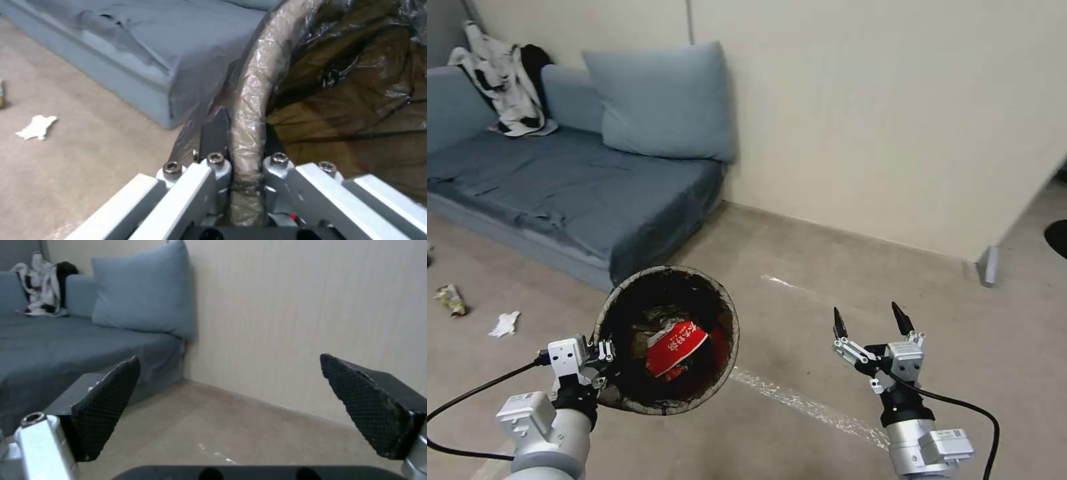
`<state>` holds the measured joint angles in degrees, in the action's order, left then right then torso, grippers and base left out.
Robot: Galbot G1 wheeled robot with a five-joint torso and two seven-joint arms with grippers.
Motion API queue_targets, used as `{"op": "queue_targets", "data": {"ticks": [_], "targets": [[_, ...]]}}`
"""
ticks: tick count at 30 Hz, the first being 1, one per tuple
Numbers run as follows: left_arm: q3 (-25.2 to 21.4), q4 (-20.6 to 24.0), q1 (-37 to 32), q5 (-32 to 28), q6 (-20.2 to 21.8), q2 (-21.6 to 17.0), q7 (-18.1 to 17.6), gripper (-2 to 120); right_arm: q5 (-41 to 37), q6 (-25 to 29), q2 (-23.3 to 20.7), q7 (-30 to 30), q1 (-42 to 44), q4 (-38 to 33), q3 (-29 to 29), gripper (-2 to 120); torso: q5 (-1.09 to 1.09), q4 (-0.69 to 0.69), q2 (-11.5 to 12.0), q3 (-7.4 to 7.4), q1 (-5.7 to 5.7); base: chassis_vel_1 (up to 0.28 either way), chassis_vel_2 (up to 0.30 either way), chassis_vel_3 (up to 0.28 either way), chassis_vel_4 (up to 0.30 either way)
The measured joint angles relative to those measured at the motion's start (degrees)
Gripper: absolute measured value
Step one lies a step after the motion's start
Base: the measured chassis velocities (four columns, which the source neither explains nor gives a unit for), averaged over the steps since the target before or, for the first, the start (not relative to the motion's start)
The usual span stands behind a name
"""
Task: Pick up the trash bin, then pick up the garbage from the floor and place it into the trash bin.
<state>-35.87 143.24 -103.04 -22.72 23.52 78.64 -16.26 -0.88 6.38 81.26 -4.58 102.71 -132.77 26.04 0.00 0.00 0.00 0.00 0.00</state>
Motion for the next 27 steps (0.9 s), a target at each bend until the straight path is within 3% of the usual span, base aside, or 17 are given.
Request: {"op": "queue_targets", "data": {"ticks": [27], "targets": [[-0.13,0.0,-0.15,-0.09,-0.07,0.25,0.21,3,-1.91,-0.63,-1.06,-0.4,-0.58,0.91,-0.3,100,0.0,0.0,0.0,0.0,0.0,0.074,0.071,0.071,0.071]]}}
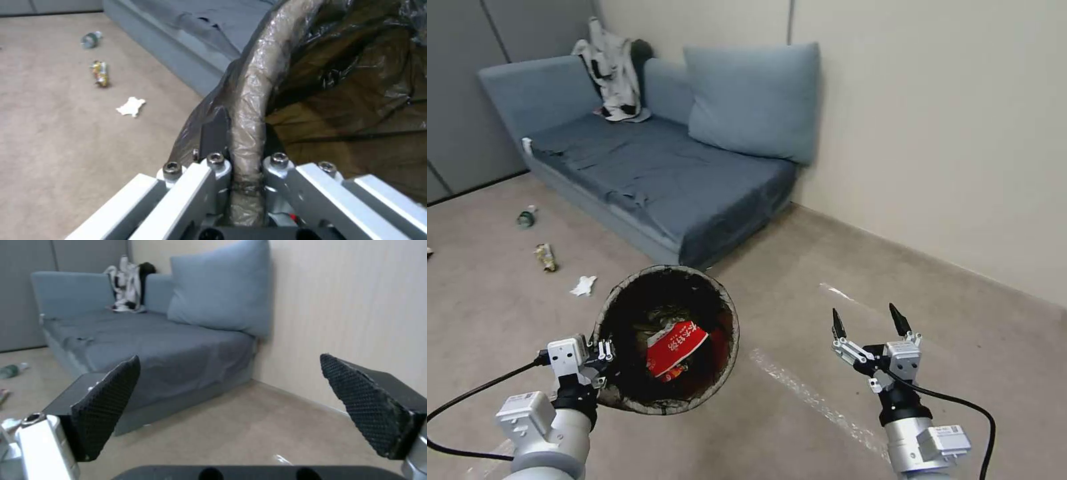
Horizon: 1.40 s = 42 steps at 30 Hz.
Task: Pick up the trash bin, then pick up the garbage from the floor and place it into the trash bin.
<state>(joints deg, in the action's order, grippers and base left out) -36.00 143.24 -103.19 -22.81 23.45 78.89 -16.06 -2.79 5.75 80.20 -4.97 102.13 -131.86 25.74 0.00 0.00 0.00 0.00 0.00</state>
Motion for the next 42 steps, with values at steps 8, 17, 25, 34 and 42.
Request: {"op": "queue_targets", "data": {"ticks": [8,17,25,34,42], "targets": [[-0.03,0.0,-0.05,-0.03,-0.05,0.01,0.0,3,-0.05,0.0,-0.07,0.09,-0.23,0.18,-0.22,100,0.0,0.0,0.0,0.0,0.0,0.063,0.075,0.062,0.078],[-0.15,0.0,0.08,-0.1,-0.11,0.01,-0.15,3,-0.89,0.23,-0.63,0.35,-0.76,0.32,-0.05,100,0.0,0.0,0.0,0.0,0.0,0.076,0.07,0.069,0.062],[-0.26,0.0,0.19,-0.12,-0.11,0.02,-0.16,3,-0.94,0.23,-0.66,0.31,-1.04,0.62,0.04,100,0.0,0.0,0.0,0.0,0.01,0.08,0.068,0.071,0.061],[-0.29,0.0,0.2,-0.14,-0.12,0.11,-0.16,3,-0.98,0.15,-0.73,0.24,-1.15,0.69,0.04,100,0.0,0.0,0.0,0.0,0.0,0.072,0.061,0.069,0.068],[-0.37,0.0,0.17,-0.14,-0.12,0.17,-0.16,3,-1.01,-0.08,-0.91,0.2,-1.41,0.8,0.07,100,0.0,0.0,0.0,0.0,0.01,0.074,0.066,0.066,0.067]]}}
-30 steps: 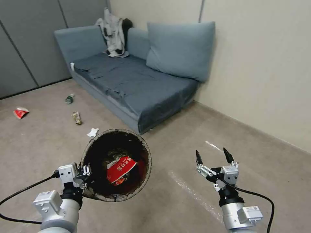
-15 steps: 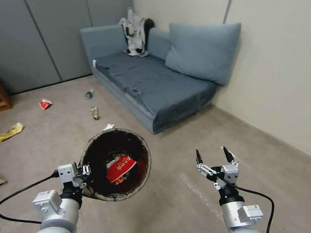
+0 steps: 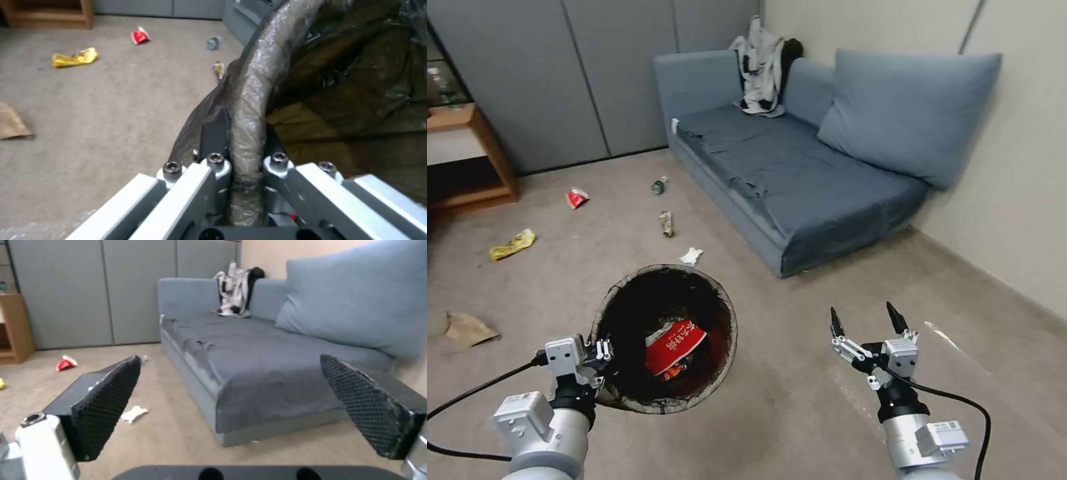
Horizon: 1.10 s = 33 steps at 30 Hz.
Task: Pick up the trash bin, then pick up the garbage from the floor and place it into the trash bin.
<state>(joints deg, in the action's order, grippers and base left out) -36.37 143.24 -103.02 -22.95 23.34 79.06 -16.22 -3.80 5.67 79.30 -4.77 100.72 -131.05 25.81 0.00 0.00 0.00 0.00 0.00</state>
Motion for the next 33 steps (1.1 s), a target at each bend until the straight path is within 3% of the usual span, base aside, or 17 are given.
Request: {"op": "queue_targets", "data": {"ticks": [33], "targets": [[-0.08,0.0,-0.15,0.12,-0.27,0.14,0.0,3,-0.19,-1.1,-0.31,-0.23,-0.65,0.25,0.02,100,0.0,0.0,0.0,0.0,0.0,0.064,0.061,0.063,0.063]]}}
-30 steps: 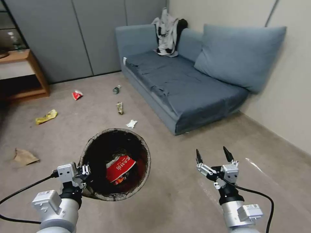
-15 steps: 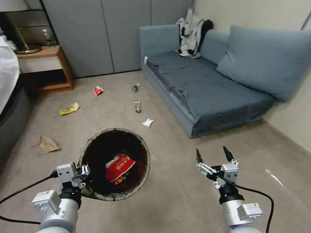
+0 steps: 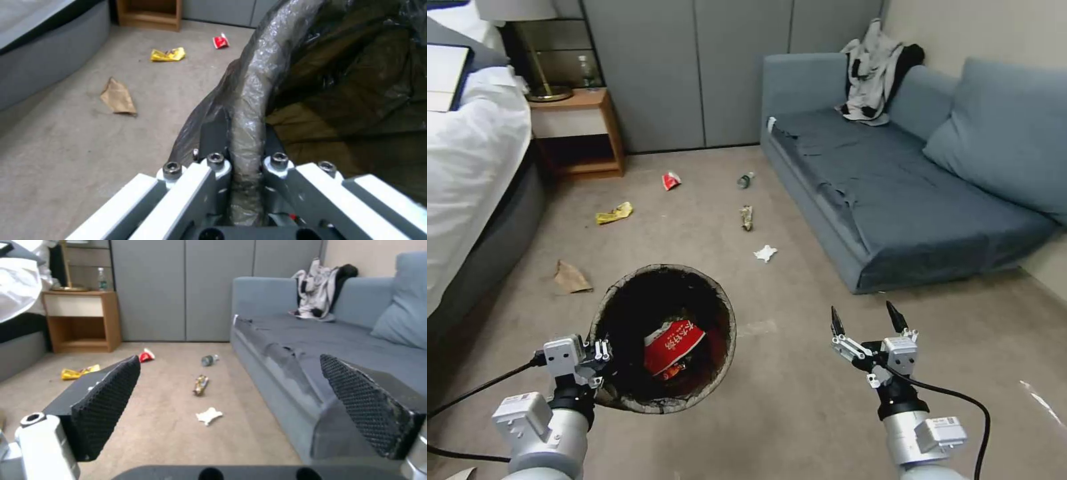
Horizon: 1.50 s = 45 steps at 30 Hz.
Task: Pick up the trash bin, then pick up the garbage from the floor and place it into the trash bin.
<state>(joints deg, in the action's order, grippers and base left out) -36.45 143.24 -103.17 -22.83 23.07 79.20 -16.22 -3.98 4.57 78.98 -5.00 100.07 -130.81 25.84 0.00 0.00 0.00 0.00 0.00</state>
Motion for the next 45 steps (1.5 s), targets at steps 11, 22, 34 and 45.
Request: {"op": "queue_targets", "data": {"ticks": [11,22,34,45], "targets": [[0.0,0.0,-0.14,0.06,-0.22,-0.04,-0.09,3,-0.09,-0.18,-0.11,-0.26,-0.25,-0.02,-0.01,100,0.0,0.0,0.0,0.0,0.0,0.005,0.005,0.003,0.003],[-0.03,0.0,-0.17,0.14,-0.45,-0.01,-0.11,3,0.03,-1.91,-0.14,-0.2,-0.34,-1.01,0.19,100,0.0,0.0,0.0,0.0,0.0,0.0,0.0,0.0,0.0],[-0.07,0.0,-0.21,0.24,-0.64,0.06,-0.11,3,0.31,-2.17,-0.01,-0.06,-0.15,-1.24,0.19,100,0.0,0.0,0.0,0.0,0.0,-0.03,0.036,0.039,-0.033],[-0.03,0.0,-0.16,0.27,-0.74,0.13,-0.1,3,0.36,-2.17,-0.04,0.07,-0.03,-1.24,0.11,100,0.0,0.0,0.0,0.0,0.0,-0.106,0.107,0.108,-0.101]]}}
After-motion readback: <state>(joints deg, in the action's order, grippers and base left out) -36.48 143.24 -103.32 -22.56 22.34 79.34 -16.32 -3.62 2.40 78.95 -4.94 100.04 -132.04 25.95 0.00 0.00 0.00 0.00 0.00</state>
